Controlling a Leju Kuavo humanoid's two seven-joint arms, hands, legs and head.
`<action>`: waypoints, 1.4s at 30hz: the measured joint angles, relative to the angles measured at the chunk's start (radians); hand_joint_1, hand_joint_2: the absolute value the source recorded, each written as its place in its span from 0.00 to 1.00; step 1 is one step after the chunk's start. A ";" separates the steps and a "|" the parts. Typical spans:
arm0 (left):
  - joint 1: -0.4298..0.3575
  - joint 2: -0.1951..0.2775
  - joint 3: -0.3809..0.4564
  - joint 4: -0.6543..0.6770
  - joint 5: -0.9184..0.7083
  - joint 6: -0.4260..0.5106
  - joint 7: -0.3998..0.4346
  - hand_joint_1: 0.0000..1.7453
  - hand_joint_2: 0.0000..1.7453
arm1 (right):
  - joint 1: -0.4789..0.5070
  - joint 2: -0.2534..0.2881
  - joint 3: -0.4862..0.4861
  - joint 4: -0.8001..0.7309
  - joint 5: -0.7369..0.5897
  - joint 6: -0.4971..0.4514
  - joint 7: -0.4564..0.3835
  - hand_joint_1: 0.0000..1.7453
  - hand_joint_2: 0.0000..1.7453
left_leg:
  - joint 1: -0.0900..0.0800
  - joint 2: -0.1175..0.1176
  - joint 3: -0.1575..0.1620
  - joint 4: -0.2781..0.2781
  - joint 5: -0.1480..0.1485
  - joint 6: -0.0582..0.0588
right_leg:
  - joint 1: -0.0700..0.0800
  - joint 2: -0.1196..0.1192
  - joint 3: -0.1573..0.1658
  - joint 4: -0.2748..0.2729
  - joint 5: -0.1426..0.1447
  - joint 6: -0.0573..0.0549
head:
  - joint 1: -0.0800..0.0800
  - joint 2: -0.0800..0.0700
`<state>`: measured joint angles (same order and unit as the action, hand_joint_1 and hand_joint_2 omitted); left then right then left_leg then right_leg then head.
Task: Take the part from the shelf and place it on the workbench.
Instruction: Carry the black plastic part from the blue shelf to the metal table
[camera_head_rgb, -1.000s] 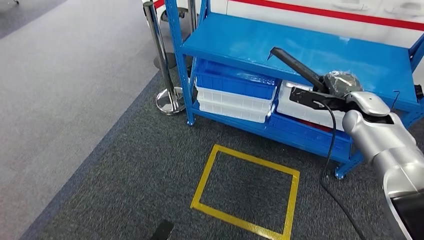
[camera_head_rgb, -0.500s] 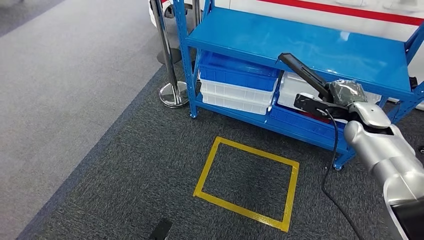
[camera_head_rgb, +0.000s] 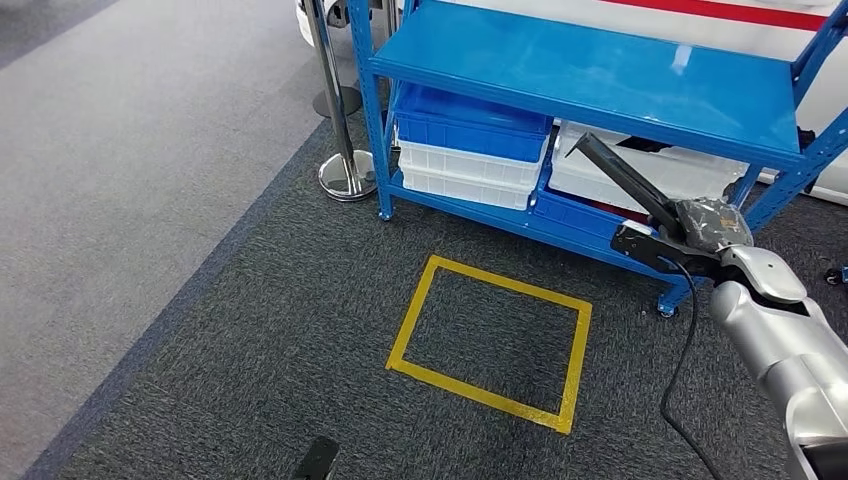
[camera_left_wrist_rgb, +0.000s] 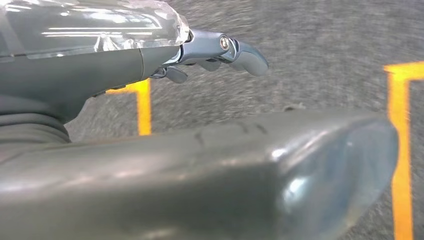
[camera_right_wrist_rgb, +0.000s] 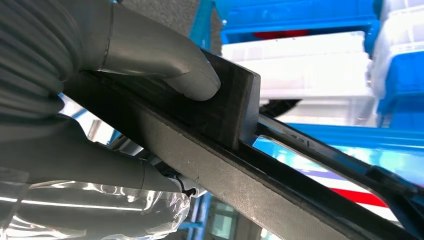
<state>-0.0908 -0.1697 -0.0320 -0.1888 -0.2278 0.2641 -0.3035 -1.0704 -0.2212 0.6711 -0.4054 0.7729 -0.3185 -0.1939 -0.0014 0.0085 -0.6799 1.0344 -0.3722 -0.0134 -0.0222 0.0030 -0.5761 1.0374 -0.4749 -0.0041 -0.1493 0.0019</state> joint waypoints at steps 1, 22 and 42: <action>0.001 0.000 0.006 0.000 0.001 0.002 0.004 0.00 0.00 | 0.003 -0.001 -0.002 -0.004 0.000 0.001 -0.001 1.00 1.00 | 0.002 0.000 -0.015 0.036 -0.029 -0.005 | -0.002 -0.001 -0.005 -0.001 0.007 -0.009 | 0.000 0.000; 0.003 0.001 0.032 0.000 -0.021 0.010 -0.004 0.00 0.00 | -0.004 -0.116 -0.053 -0.113 0.090 -0.035 0.038 1.00 1.00 | -0.002 0.011 0.105 -0.058 -0.036 0.042 | -0.008 -0.005 -0.151 0.207 -0.029 0.046 | 0.000 0.000; 0.008 0.012 0.032 0.000 -0.037 0.007 -0.020 0.00 0.00 | -0.380 -0.164 0.011 -0.168 0.232 0.276 0.121 1.00 1.00 | -0.016 -0.073 0.076 0.037 -0.078 0.069 | -0.003 0.072 -0.098 0.030 0.066 0.002 | -0.003 0.000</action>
<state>-0.0825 -0.1579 0.0004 -0.1885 -0.2647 0.2708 -0.3233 -1.4506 -0.3855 0.6820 -0.5735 1.0052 -0.0422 -0.0725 -0.0173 -0.0645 -0.6036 1.0717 -0.4504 0.0556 -0.0252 0.0755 -0.6741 1.0675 -0.4092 -0.0024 -0.1525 0.0021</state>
